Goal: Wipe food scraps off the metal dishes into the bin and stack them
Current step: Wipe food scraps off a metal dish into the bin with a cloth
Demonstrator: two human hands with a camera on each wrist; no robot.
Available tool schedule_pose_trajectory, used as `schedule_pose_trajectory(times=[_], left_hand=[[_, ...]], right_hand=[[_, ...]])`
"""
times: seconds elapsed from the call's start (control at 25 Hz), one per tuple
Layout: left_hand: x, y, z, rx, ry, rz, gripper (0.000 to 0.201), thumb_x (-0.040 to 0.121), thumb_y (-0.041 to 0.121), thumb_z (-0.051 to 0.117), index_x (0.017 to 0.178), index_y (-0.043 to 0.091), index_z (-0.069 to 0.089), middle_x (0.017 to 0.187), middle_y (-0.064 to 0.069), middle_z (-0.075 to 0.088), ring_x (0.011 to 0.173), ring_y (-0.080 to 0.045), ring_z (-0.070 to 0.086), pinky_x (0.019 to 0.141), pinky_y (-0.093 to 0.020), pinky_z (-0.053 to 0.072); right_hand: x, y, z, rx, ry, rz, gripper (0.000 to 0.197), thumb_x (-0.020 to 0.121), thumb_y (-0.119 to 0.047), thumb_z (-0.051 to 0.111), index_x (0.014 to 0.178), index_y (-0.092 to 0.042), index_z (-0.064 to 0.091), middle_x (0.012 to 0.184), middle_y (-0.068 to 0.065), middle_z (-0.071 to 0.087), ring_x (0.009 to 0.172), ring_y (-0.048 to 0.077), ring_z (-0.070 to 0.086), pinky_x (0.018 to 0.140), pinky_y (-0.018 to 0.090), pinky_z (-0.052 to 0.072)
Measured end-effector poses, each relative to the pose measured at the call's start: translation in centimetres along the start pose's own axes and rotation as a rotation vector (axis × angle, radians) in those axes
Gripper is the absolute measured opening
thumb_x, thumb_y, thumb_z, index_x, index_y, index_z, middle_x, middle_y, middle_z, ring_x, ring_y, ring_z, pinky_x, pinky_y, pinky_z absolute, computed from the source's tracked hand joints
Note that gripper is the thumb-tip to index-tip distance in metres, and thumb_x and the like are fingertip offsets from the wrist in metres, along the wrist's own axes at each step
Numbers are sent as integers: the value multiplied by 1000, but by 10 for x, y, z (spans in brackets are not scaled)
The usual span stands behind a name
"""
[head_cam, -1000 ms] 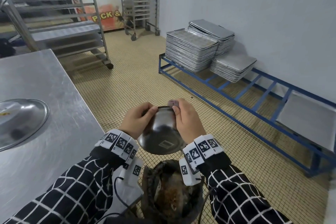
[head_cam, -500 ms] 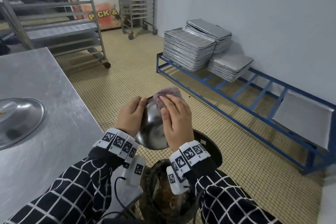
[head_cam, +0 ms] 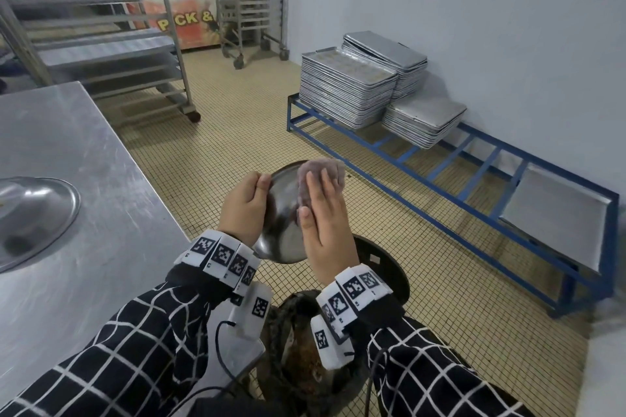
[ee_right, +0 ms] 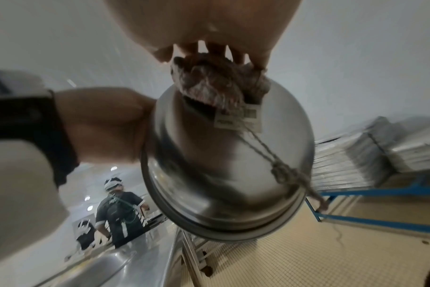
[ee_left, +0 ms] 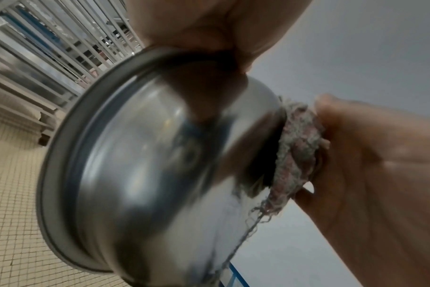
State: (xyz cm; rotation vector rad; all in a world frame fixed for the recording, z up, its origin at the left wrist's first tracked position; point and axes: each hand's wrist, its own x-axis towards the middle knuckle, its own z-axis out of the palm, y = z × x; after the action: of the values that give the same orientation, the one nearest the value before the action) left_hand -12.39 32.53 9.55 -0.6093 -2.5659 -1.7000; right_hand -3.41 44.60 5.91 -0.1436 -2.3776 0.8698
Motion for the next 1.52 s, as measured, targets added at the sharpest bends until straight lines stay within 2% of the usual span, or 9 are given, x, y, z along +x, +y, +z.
schedule_pose_trajectory(times=[0.08, 0.2, 0.4, 0.56, 0.76, 0.96, 1.12, 1.32, 1.52], left_hand=[[-2, 9, 2, 42, -16, 38, 33, 101, 27, 39, 71, 19, 47, 64, 3, 48, 59, -13, 42, 58, -27, 35], [-5, 13, 2, -3, -12, 42, 33, 101, 30, 39, 75, 14, 53, 66, 0, 52, 62, -15, 46, 61, -27, 37], [-4, 5, -6, -189, 19, -100, 39, 101, 36, 39, 91, 8, 64, 88, -13, 65, 88, -30, 59, 86, -41, 46], [-4, 0, -8, -139, 13, -77, 39, 101, 36, 38, 94, 7, 64, 87, -8, 64, 84, -24, 58, 79, -33, 46], [-6, -9, -3, -90, -26, -70, 25, 101, 33, 38, 87, 19, 54, 80, 2, 56, 74, -14, 51, 70, -27, 38], [-10, 7, -2, 45, -262, 13, 25, 99, 39, 41, 99, 23, 61, 87, 9, 62, 82, -6, 56, 69, -18, 38], [-12, 12, 5, 353, -250, 205, 29, 99, 38, 41, 78, 25, 56, 68, 10, 56, 65, -9, 51, 59, -20, 36], [-8, 4, 5, 284, -141, 97, 35, 99, 37, 40, 77, 16, 56, 66, 3, 55, 63, -13, 50, 59, -24, 37], [-8, 9, 7, 128, -81, 9, 32, 101, 31, 39, 86, 13, 60, 71, 0, 58, 66, -13, 50, 60, -22, 37]], right_hand=[[6, -6, 2, -163, 43, -28, 55, 100, -43, 23, 150, -21, 24, 159, 3, 17, 147, 15, 6, 119, 43, 17], [19, -7, -3, -151, 158, 59, 53, 100, -45, 21, 146, -21, 33, 156, 2, 24, 145, 15, 16, 116, 39, 21], [15, 14, -15, 324, 231, 521, 46, 101, -46, 26, 141, -30, 41, 142, -3, 46, 126, 17, 46, 97, 33, 44], [4, 23, -23, 568, 232, 797, 34, 100, -43, 35, 115, -22, 57, 107, 0, 62, 97, 19, 60, 70, 26, 47], [7, 21, -40, 376, 194, 618, 26, 102, -33, 36, 103, -15, 55, 87, -9, 58, 79, 6, 55, 57, 9, 38], [20, 19, -44, 26, -69, 256, 23, 100, -29, 40, 105, -13, 56, 91, -5, 58, 80, 7, 55, 65, 17, 42], [24, 10, -33, -49, -45, 51, 21, 100, -27, 43, 100, -13, 58, 89, -8, 56, 84, 12, 53, 74, 28, 44], [16, 6, -24, -2, 157, -22, 27, 100, -28, 38, 113, -15, 58, 111, -4, 62, 104, 14, 51, 90, 34, 45], [-1, -3, -10, -254, 100, -169, 38, 100, -33, 34, 132, -18, 49, 137, 2, 48, 131, 21, 40, 110, 45, 33]])
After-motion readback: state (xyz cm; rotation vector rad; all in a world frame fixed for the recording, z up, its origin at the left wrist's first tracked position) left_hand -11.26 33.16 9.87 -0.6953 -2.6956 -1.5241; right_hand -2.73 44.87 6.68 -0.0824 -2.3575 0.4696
